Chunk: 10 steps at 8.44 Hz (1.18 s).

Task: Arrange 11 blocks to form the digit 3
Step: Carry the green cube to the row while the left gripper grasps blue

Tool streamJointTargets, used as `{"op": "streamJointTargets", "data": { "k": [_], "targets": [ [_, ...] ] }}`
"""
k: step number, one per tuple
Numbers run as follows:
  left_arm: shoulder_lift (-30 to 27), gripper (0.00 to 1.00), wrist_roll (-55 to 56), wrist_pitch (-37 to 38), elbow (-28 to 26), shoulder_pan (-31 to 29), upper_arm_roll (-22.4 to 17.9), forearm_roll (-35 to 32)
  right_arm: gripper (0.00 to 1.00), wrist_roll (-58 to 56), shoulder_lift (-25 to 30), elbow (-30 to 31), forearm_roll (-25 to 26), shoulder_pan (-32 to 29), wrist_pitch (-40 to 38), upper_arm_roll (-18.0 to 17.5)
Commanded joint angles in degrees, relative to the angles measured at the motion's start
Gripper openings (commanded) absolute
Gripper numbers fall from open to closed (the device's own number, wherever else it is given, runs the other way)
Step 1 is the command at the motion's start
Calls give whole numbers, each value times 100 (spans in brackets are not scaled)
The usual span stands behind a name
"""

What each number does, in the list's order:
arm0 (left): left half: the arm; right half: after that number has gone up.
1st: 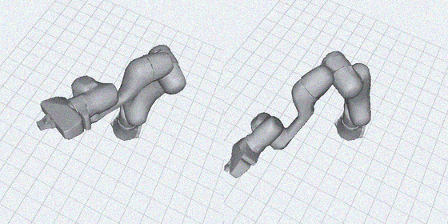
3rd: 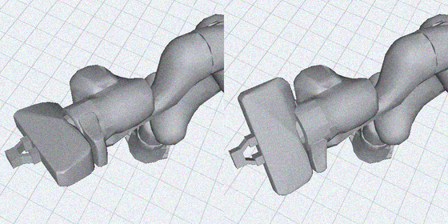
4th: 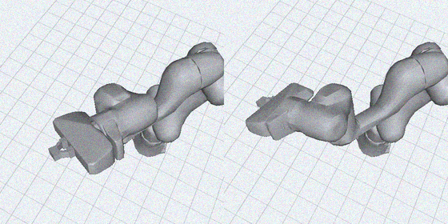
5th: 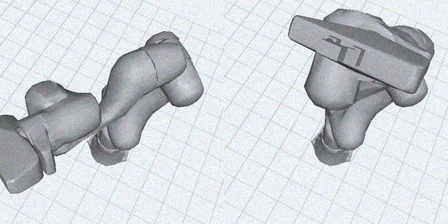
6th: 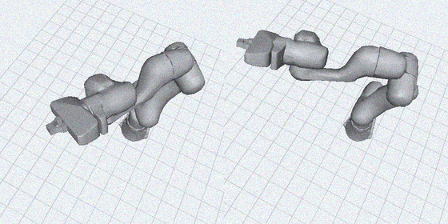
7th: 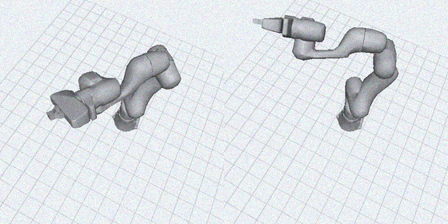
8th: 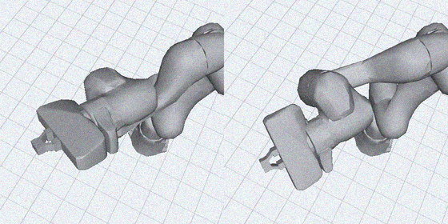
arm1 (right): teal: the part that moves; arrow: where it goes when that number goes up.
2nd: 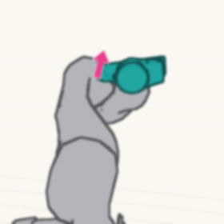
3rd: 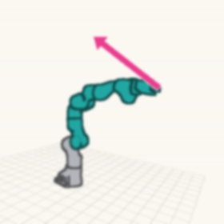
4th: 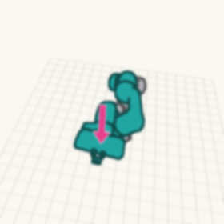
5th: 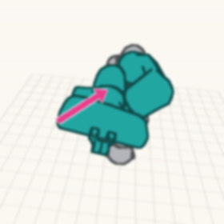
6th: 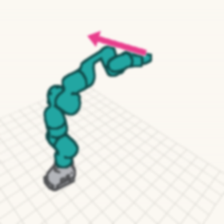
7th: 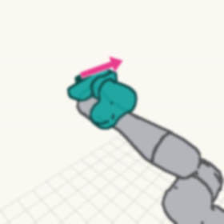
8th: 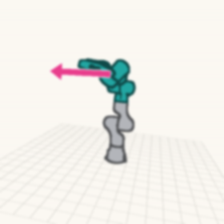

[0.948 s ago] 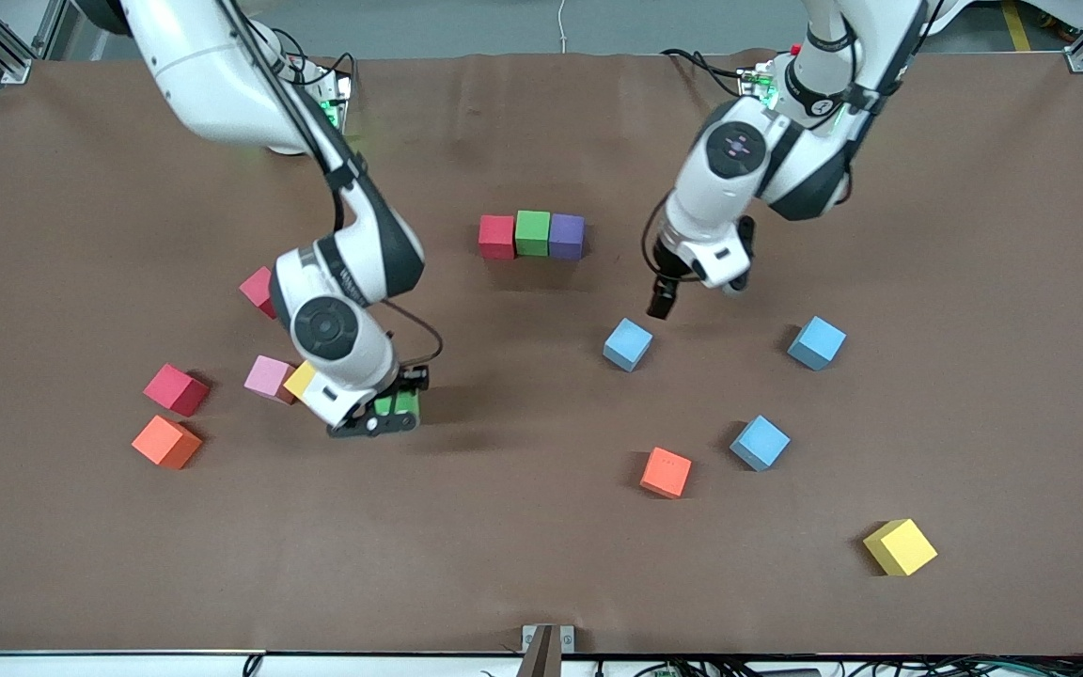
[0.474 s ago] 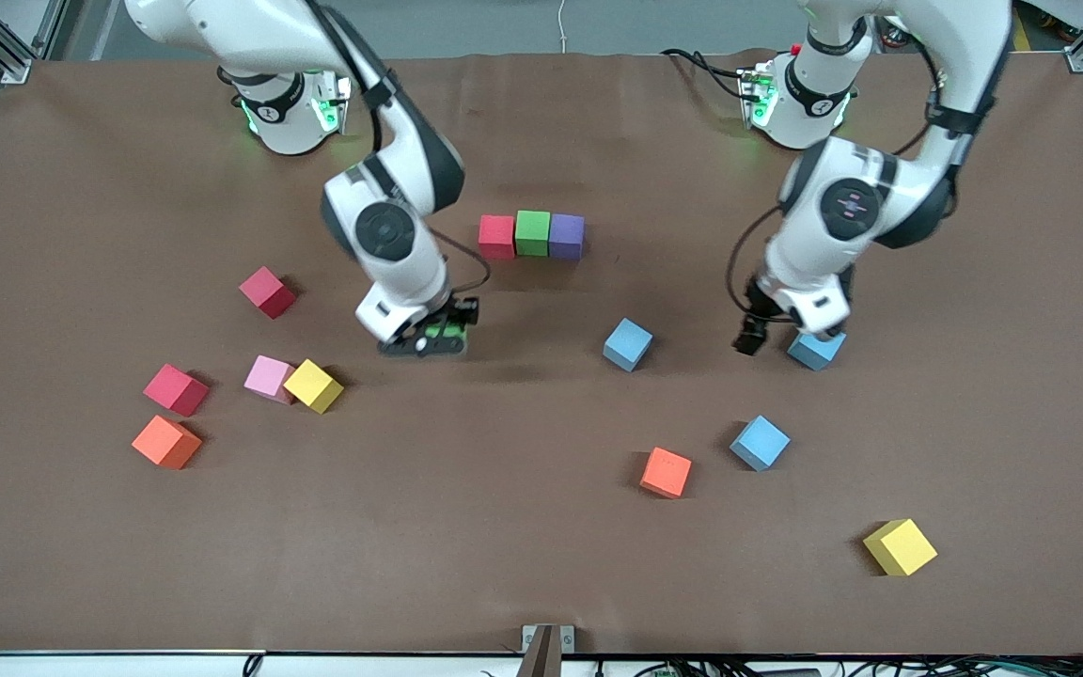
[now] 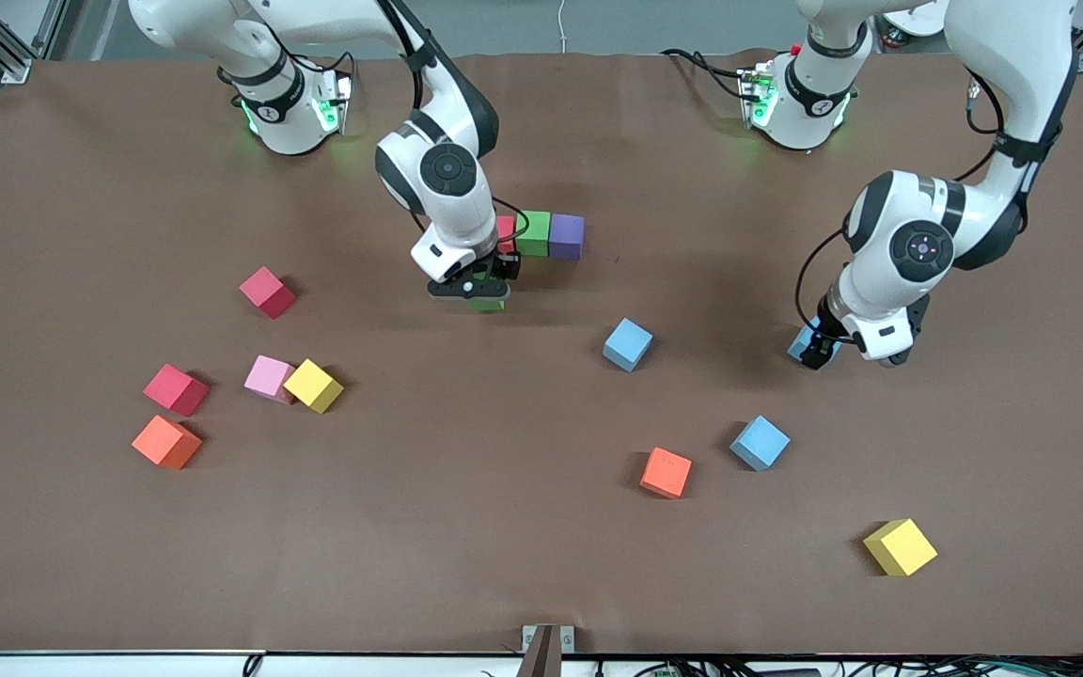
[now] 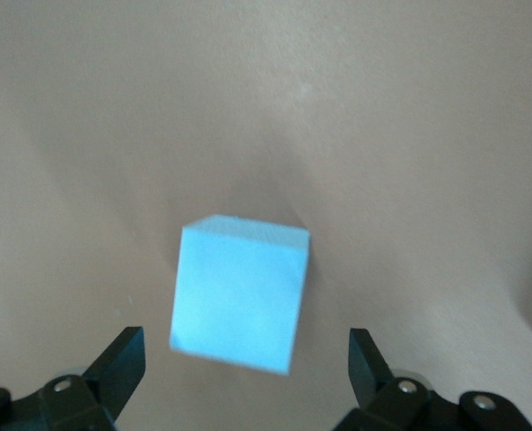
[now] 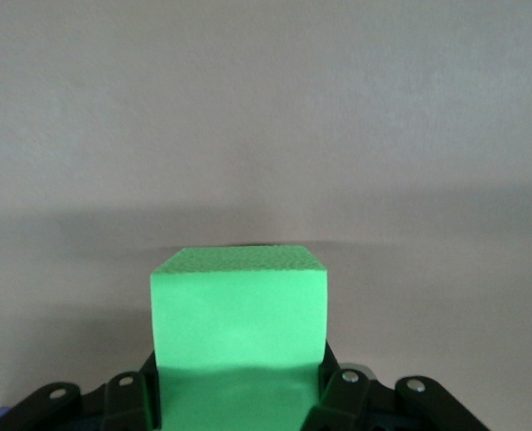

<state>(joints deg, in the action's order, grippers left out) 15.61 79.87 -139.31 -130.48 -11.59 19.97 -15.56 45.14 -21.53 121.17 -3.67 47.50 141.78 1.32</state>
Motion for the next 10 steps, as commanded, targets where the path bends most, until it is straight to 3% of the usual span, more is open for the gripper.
{"op": "streamJointTargets", "data": {
  "k": [1,8,9,10],
  "targets": [
    [170,100,-129,-26,84,-97,77,-368,25,354,237,450,-82,276,366,61],
    [443,99,-156,-412,32,-282,68,-580,28,724,184,583,-82,637,562,61],
    [469,92,-156,-482,32,-326,77,-580,28,724,184,583,-82,629,562,61],
    [478,75,-156,-527,32,-326,77,-589,28,716,184,583,-73,629,562,70]
  ]
}}
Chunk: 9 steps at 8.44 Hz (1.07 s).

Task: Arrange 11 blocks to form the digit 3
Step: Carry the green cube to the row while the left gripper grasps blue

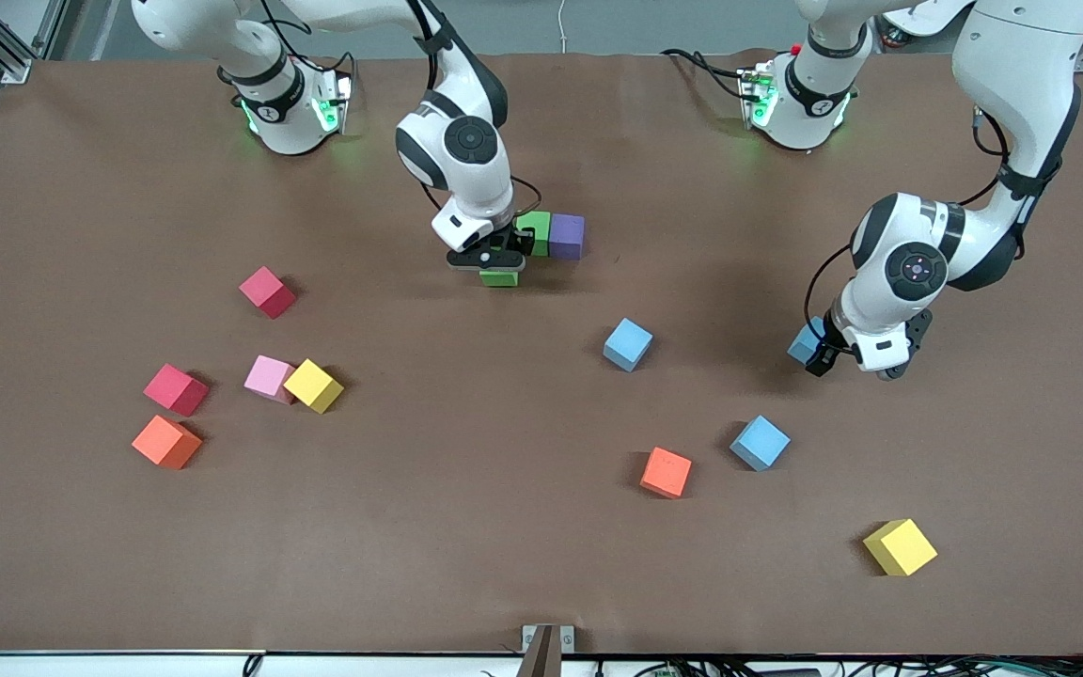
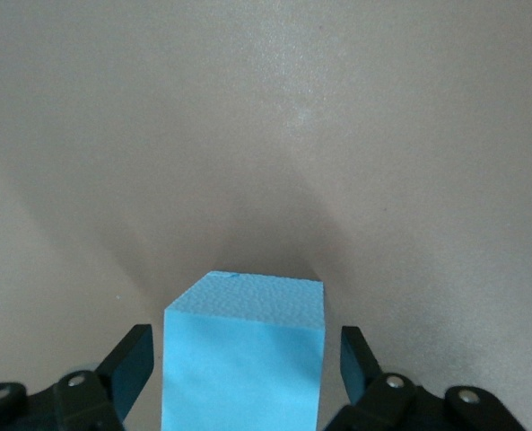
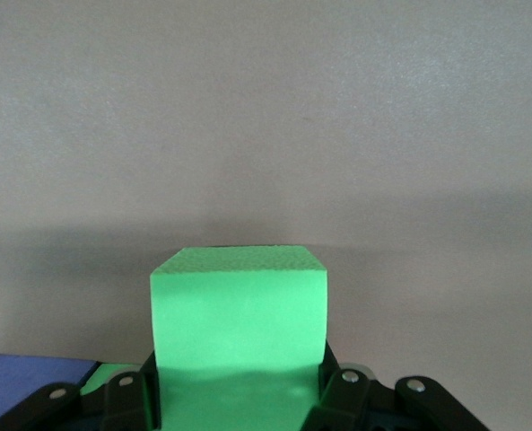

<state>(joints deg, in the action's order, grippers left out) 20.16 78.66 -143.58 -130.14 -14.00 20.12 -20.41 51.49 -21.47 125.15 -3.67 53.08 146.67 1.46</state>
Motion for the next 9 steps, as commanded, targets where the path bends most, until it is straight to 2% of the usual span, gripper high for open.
{"op": "streamJointTargets", "data": {
  "k": [1,3,5,6,9],
  "targets": [
    [14,59,-35,-100,6,-94,63,-103,28,81,178,186,-64,62,72,65],
    [-47,31,-8,-74,41,-86,71,-103,28,72,178,203,-46,54,81,65],
    [-222,29,114,-30,155,-24,115,-51,28,63,178,212,-29,53,72,65],
    [-337,29,298,40,234,-33,324,28,28,63,178,212,-20,45,72,65],
    [-338,29,1193,1162,953,-33,939,125,28,55,178,229,-2,27,89,74]
  ]
}}
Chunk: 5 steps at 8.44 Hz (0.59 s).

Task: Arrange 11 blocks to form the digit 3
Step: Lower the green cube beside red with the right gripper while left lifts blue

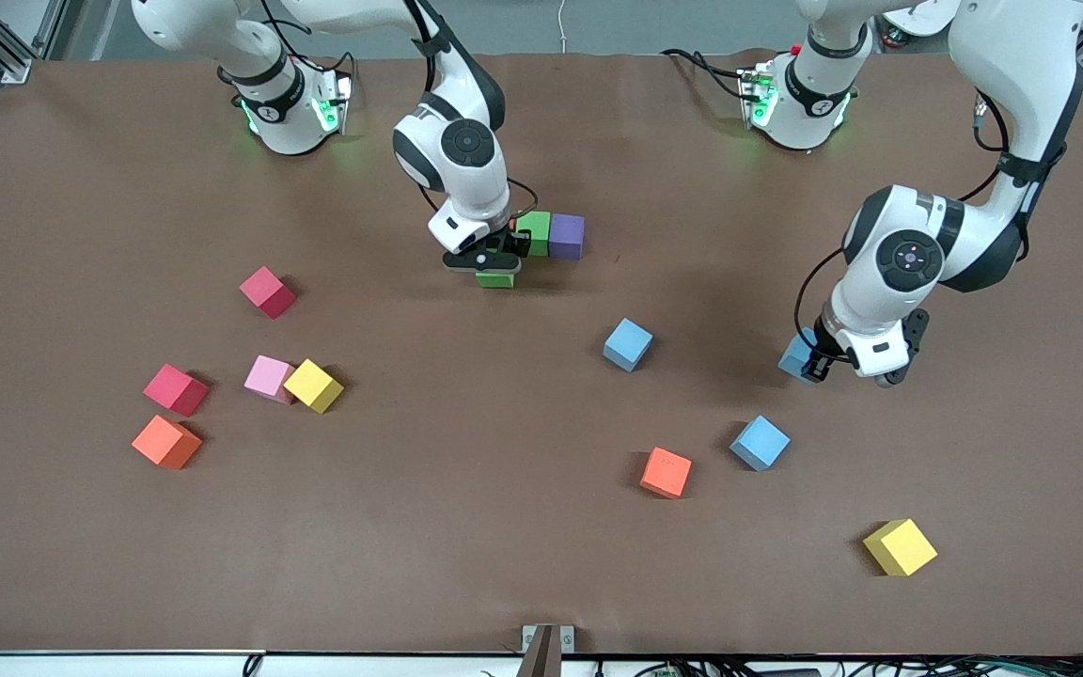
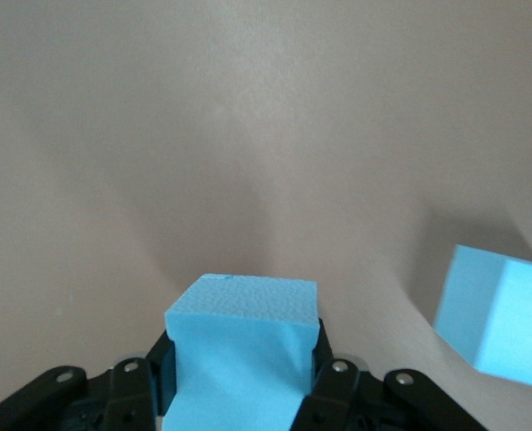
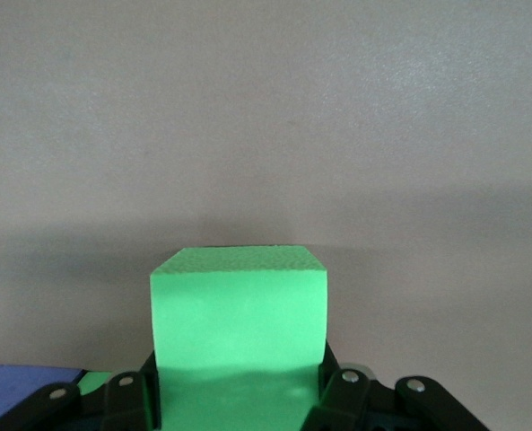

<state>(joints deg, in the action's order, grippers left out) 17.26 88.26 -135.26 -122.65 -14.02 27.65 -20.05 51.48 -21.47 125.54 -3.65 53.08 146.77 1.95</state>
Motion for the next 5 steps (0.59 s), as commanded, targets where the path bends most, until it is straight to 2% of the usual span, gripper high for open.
{"op": "streamJointTargets", "data": {
  "k": [1,3,5],
  "targets": [
    [-56,29,357,368,267,-30,328,254,28,55,178,190,-4,27,80,25],
    [-56,29,717,412,557,-21,583,641,39,55,178,190,-4,27,80,25],
    [-22,29,955,474,838,-21,812,861,60,55,178,190,-4,36,80,25]
  ]
}}
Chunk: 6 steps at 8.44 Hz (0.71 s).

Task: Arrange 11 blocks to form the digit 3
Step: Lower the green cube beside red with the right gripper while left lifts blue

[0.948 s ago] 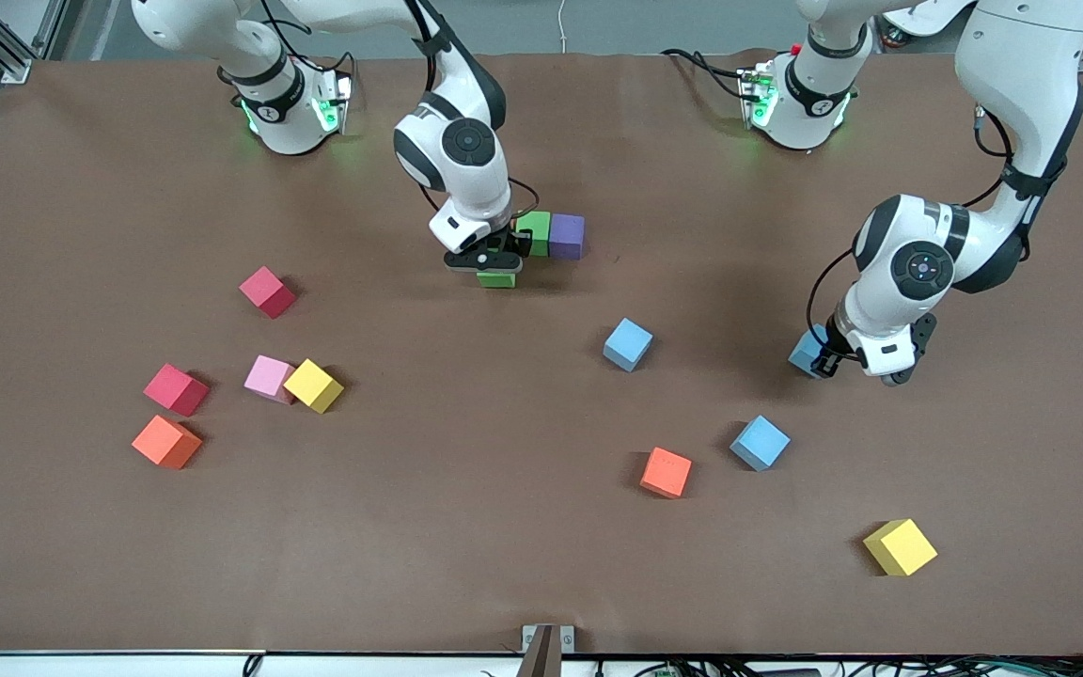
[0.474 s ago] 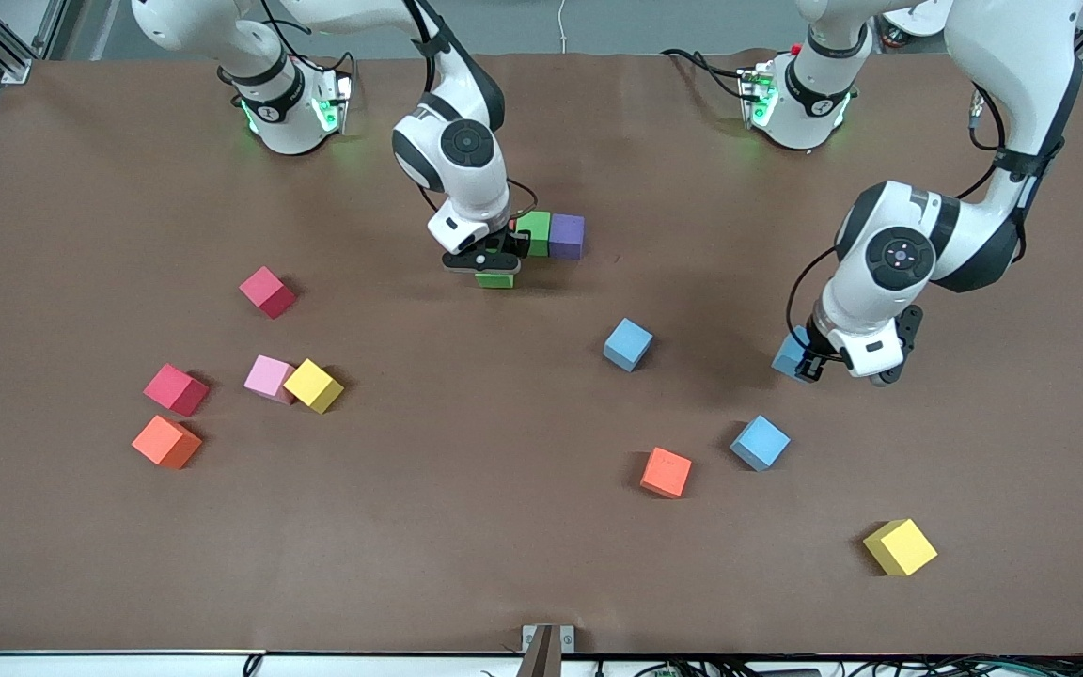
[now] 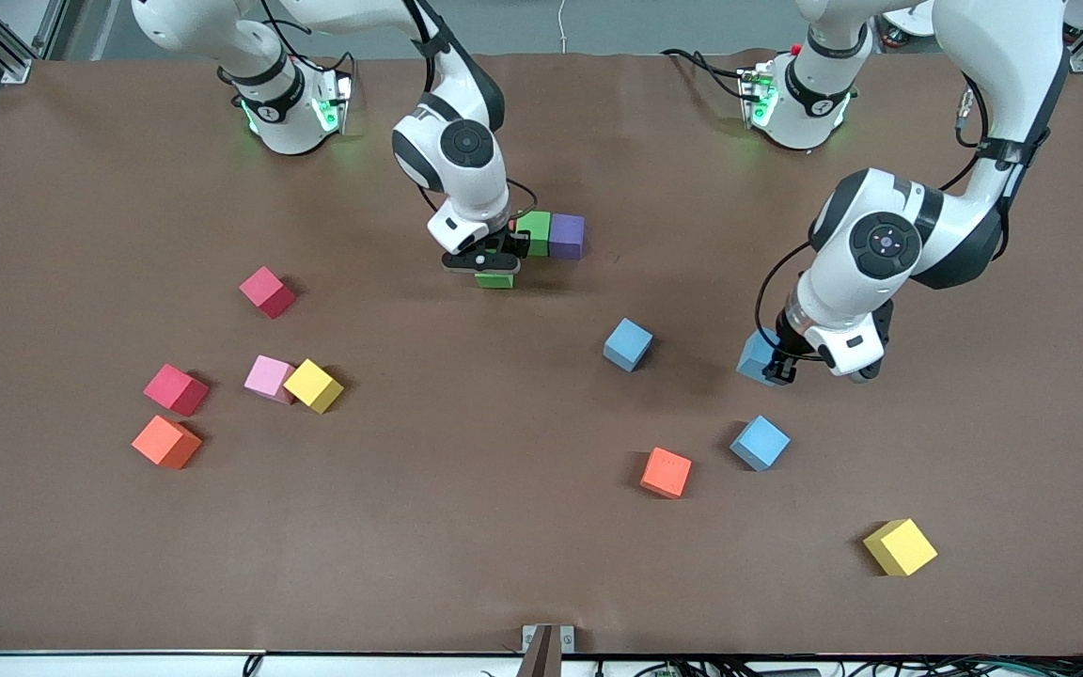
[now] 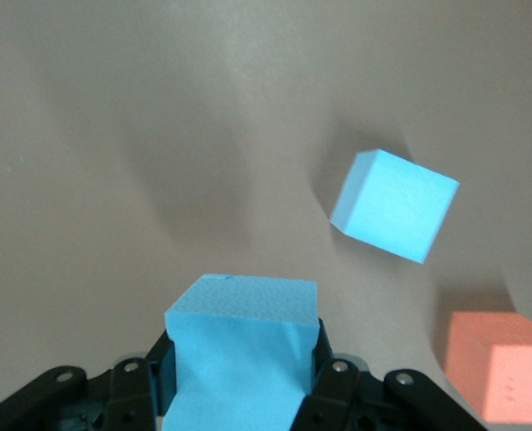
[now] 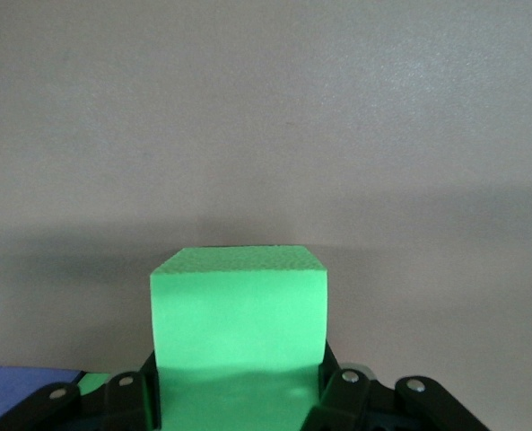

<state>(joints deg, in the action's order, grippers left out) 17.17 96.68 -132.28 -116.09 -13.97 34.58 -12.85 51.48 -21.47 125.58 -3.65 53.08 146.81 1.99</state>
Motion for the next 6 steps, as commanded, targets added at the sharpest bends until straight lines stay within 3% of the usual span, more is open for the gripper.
{"op": "streamJointTargets", "data": {
  "k": [1,3,6],
  "targets": [
    [14,29,132,177,279,-18,197,273,66,55,178,186,-4,36,67,21],
    [15,29,141,177,377,8,312,485,87,46,169,186,22,53,58,30],
    [23,29,176,177,395,26,417,626,88,46,169,186,22,54,41,30]
  ]
}}
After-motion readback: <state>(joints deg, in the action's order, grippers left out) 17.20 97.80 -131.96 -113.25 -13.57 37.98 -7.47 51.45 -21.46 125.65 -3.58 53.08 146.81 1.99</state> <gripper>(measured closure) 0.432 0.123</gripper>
